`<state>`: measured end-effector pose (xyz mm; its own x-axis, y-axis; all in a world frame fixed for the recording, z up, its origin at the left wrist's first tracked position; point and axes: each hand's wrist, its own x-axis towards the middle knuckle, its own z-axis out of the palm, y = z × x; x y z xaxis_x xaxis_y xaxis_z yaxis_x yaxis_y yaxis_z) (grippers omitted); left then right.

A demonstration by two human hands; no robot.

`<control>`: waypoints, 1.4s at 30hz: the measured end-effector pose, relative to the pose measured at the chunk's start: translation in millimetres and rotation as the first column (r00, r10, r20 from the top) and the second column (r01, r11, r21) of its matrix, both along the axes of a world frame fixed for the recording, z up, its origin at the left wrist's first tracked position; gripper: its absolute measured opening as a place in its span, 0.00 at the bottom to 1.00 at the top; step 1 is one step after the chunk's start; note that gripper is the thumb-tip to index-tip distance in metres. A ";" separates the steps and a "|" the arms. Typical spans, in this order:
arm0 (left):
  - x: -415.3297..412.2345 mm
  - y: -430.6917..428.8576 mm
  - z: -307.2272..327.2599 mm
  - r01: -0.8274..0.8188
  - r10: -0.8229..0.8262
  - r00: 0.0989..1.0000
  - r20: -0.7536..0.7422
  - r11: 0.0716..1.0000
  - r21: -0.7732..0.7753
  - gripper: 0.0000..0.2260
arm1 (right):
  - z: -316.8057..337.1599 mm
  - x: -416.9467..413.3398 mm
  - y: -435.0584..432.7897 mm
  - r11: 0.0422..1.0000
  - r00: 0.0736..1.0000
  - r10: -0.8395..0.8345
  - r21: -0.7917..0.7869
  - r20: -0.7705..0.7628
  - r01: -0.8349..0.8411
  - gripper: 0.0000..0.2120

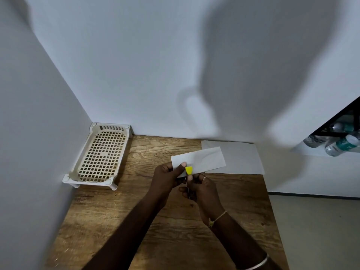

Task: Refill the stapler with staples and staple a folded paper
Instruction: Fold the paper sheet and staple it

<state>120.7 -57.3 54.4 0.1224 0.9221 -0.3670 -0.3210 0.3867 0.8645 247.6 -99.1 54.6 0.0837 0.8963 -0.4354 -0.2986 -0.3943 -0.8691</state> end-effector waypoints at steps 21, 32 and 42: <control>-5.1 6.0 -10.4 -0.030 0.029 0.998 -0.062 0.999 -0.012 0.13 | -56.0 27.0 -16.9 0.952 0.691 0.030 0.190 0.722 -0.239 0.14; 1.2 0.7 -15.9 -0.027 0.024 0.998 -0.064 0.999 -0.047 0.13 | -93.4 47.9 -18.5 0.888 0.134 0.108 -0.034 0.985 -0.459 0.14; 1.4 -1.3 -21.5 -0.021 0.015 0.995 -0.104 0.998 -0.065 0.15 | -108.5 51.8 -21.0 0.879 0.107 0.161 -0.093 0.981 -0.468 0.12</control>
